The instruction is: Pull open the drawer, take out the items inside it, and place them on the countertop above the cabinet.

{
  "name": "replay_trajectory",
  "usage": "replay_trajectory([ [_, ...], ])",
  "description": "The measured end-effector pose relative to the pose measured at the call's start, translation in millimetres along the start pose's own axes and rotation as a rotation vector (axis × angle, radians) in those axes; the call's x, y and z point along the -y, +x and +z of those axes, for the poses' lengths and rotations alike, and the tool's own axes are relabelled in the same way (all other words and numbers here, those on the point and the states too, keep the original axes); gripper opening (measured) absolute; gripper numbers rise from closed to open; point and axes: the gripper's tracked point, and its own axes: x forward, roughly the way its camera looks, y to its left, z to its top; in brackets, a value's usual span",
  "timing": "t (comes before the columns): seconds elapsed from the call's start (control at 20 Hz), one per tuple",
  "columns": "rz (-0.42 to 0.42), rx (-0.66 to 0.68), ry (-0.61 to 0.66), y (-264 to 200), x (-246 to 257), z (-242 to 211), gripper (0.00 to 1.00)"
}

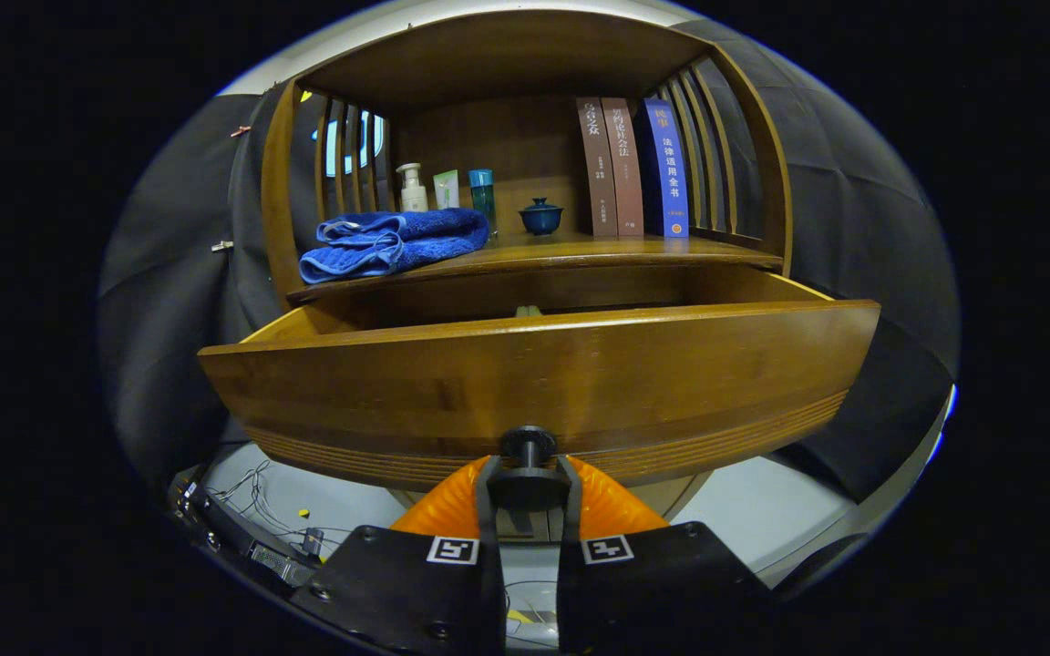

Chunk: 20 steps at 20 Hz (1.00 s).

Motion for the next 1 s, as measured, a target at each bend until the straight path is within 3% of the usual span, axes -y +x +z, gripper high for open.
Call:
replay_trajectory([
  [0.5, 0.006, -0.067, 0.015, -52.0, 2.6, -35.6, 0.26],
  [1.0, 0.005, -0.079, 0.006, -61.1, -1.1, -43.6, 0.26],
])
